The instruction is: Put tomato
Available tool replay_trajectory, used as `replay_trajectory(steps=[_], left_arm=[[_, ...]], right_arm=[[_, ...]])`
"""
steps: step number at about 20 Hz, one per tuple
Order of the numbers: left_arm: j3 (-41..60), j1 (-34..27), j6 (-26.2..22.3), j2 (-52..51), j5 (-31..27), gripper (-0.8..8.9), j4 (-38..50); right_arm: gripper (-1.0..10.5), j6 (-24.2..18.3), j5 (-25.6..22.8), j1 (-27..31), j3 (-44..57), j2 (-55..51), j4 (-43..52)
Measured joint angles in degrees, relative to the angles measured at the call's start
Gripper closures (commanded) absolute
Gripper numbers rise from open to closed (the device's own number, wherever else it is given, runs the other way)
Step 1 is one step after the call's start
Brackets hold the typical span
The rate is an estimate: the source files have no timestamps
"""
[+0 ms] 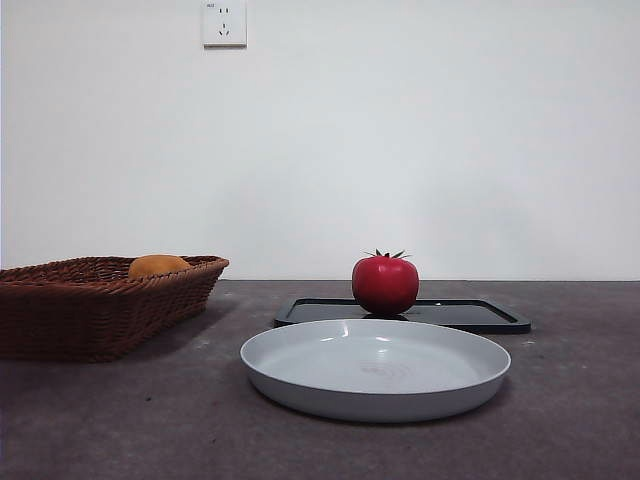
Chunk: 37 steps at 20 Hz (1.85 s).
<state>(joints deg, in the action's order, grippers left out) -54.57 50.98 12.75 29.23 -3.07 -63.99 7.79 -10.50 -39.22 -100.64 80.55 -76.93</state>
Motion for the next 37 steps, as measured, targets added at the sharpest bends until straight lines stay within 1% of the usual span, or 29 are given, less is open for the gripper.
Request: replay_trajectory(steps=[2, 4, 5, 8, 11, 15, 17, 20, 26, 27, 28, 29, 30, 31, 32, 33, 37], left_arm=[[0.0, 0.0, 0.0, 0.0, 0.0, 2.33, 0.6], [0.0, 0.0, 0.0, 0.0, 0.0, 2.33, 1.5], [0.0, 0.0, 0.0, 0.0, 0.0, 2.33, 1.7], [0.0, 0.0, 0.6, 0.0, 0.0, 2.33, 1.7], [0.0, 0.0, 2.9, 0.0, 0.0, 2.33, 1.8], [0.0, 0.0, 3.7, 0.0, 0.0, 2.33, 1.9], [0.0, 0.0, 3.8, 0.0, -0.1, 2.33, 1.9], [0.0, 0.0, 3.9, 0.0, -3.1, 2.33, 2.3], [0.0, 0.0, 3.9, 0.0, -3.7, 2.35, 1.2], [0.0, 0.0, 3.9, 0.0, -3.7, 2.57, 1.2], [0.0, 0.0, 4.0, 0.0, -3.7, 3.16, 1.2], [0.0, 0.0, 4.1, 0.0, -3.7, 4.39, 1.2], [0.0, 0.0, 4.2, 0.0, -3.7, 6.30, 1.2], [0.0, 0.0, 4.3, 0.0, -3.7, 7.96, 1.2], [0.0, 0.0, 4.4, 0.0, -3.7, 7.96, 1.2], [0.0, 0.0, 4.6, 0.0, -3.7, 7.98, 1.2], [0.0, 0.0, 4.7, 0.0, -3.7, 7.96, 1.2]], right_arm=[[3.5, 0.5, 1.5, -2.0, 9.0, -6.0, 1.0], [3.5, 1.5, 3.0, -3.4, 18.2, -12.5, 7.4], [3.5, 2.0, 3.1, -4.0, 22.9, -16.2, 9.9], [3.5, 3.3, 3.2, -5.1, 34.8, -25.2, 13.1], [3.5, 6.0, 3.0, -5.2, 44.3, -37.0, 14.6], [3.5, 9.5, 1.7, -5.2, 49.5, -49.7, 14.7], [3.5, 11.2, 1.6, -5.2, 49.6, -52.8, 15.2], [3.5, 12.1, 1.6, -5.2, 49.6, -54.8, 15.5], [3.8, 12.3, 1.6, -5.2, 49.6, -54.8, 16.6], [4.2, 12.3, 1.6, -5.2, 49.6, -54.8, 16.6], [4.9, 12.4, 1.6, -5.2, 49.6, -54.8, 16.6], [5.8, 12.7, 1.6, -5.2, 49.6, -54.8, 16.6], [7.3, 13.1, 1.6, -5.2, 49.6, -54.8, 16.6], [8.4, 13.1, 1.6, -5.3, 49.6, -54.8, 16.6], [9.2, 13.2, 1.6, -5.2, 49.6, -54.8, 16.6], [9.4, 13.2, 1.6, -5.2, 49.6, -54.8, 16.6], [9.4, 13.3, 1.6, -5.2, 49.6, -54.8, 16.3]])
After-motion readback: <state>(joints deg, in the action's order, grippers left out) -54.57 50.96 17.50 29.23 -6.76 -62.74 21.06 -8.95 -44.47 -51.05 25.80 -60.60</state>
